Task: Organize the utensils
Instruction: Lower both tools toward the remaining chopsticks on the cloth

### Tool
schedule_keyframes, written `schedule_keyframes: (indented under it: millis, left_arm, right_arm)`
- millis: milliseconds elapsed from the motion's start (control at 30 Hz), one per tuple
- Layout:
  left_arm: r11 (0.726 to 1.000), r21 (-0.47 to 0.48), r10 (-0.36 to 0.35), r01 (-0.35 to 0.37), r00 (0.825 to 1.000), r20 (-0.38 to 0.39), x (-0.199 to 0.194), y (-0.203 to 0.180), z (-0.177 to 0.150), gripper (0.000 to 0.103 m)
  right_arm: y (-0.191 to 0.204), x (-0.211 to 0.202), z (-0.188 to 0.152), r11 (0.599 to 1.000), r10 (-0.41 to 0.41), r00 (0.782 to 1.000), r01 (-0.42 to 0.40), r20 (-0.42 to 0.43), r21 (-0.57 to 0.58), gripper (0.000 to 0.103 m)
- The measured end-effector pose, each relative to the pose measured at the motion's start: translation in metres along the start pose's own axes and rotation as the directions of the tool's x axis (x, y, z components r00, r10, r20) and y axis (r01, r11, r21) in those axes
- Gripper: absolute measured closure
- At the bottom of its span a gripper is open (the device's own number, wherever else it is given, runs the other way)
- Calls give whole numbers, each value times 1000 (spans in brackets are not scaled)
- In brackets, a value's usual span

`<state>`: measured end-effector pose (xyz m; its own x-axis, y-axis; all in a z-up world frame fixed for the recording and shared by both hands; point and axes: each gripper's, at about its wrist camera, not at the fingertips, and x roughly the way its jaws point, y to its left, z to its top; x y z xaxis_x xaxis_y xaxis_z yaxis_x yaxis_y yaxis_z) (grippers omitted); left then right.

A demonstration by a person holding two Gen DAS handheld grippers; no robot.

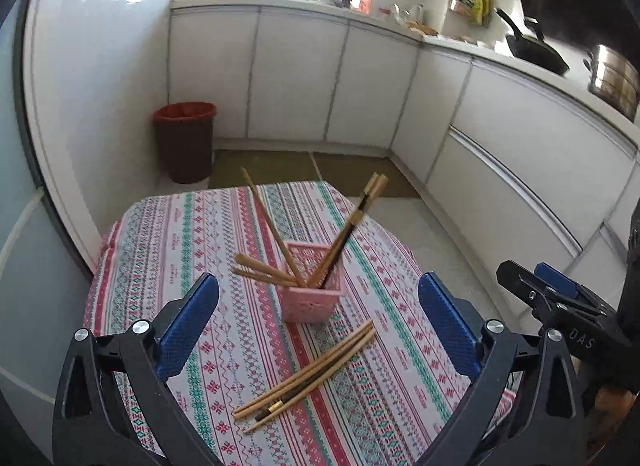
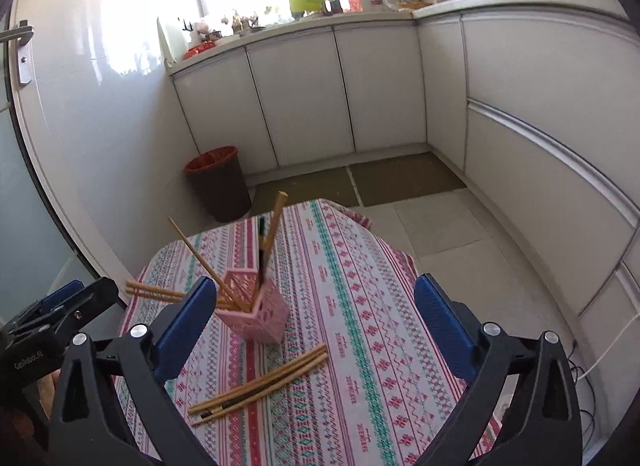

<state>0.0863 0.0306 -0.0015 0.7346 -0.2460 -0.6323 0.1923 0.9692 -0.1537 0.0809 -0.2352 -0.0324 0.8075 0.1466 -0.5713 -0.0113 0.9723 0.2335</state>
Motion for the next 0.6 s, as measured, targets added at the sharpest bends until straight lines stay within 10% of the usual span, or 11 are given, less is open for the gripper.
schedule_keyframes:
  millis: [167, 367, 600]
  left_arm:
    - [974, 165, -118, 153, 972, -202, 44, -40, -26, 7]
    - [859, 310, -250, 408, 861, -442, 106, -81, -79, 7]
    - [849, 180, -333, 496, 769, -546, 155, -77, -79, 7]
  right_arm:
    - [-88, 22, -32, 973, -91, 988, 116, -126, 200, 7]
    - [-175, 33, -52, 818, 18, 985, 85, -172, 568, 7]
    - [-174, 48, -63, 814, 33, 976, 98, -215, 573, 7]
